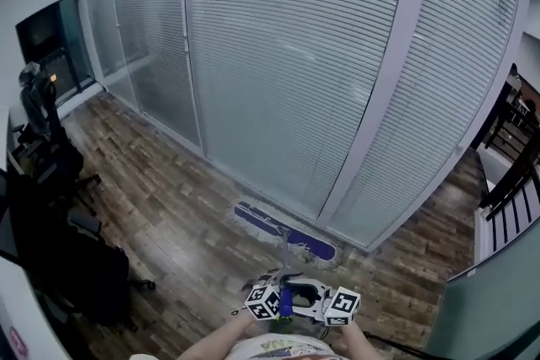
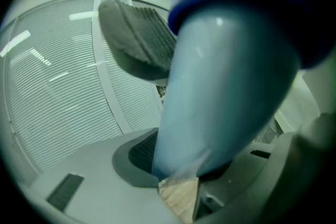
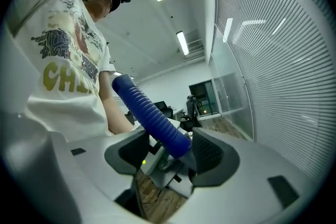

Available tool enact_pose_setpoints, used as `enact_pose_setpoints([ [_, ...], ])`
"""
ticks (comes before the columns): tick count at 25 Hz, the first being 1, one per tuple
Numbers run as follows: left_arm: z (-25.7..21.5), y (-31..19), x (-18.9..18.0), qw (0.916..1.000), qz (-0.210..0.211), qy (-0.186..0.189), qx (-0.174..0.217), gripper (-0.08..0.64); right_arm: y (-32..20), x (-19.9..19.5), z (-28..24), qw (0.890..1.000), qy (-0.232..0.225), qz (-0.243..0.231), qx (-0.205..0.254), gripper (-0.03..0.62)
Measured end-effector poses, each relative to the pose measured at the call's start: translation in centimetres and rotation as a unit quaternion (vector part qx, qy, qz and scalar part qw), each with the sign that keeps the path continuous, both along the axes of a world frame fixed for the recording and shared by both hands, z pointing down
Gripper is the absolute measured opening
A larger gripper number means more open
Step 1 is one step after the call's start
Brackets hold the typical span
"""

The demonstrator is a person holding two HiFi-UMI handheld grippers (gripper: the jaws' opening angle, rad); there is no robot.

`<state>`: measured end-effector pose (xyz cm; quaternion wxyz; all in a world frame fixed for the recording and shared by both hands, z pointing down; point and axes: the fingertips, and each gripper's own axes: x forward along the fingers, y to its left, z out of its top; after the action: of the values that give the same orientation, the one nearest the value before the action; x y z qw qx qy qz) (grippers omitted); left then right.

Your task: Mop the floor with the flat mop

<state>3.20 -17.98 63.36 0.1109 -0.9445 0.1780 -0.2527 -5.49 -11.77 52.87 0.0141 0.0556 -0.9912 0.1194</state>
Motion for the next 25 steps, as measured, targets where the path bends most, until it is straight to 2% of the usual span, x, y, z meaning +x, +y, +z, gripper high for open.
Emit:
enact_pose_setpoints([
  [4,-1.1,3.1,-2.4,0.9992,-0.029,0.028,0.005,0.114,3.4,-2.5,-0.7,1.0,0.003,0.004,-0.002,0.238],
  [8,-1.8,5.7,-5.8,0.998,-0.049,0.039,0.002,0.109,6.0,-5.6,-1.3,1.0,-0.009,-0.007,0.004,0.238],
  [13,-1.5,11.6,-6.2,0.9976,-0.056,0.038,0.012,0.104,12.4,-6.0,-1.1,1.0,0.003,-0.023,-0.004,0.239],
  [19,-1.3,19.6,-2.1,0.9982,-0.056,0.02,0.008,0.104,20.3,-1.6,-1.0,0.999,-0.001,-0.036,-0.006,0.239],
  [25,0.1,29.4,5.6,0.998,-0.062,-0.001,0.009,0.104,30.2,6.8,0.1,0.999,-0.004,-0.039,-0.008,0.238],
])
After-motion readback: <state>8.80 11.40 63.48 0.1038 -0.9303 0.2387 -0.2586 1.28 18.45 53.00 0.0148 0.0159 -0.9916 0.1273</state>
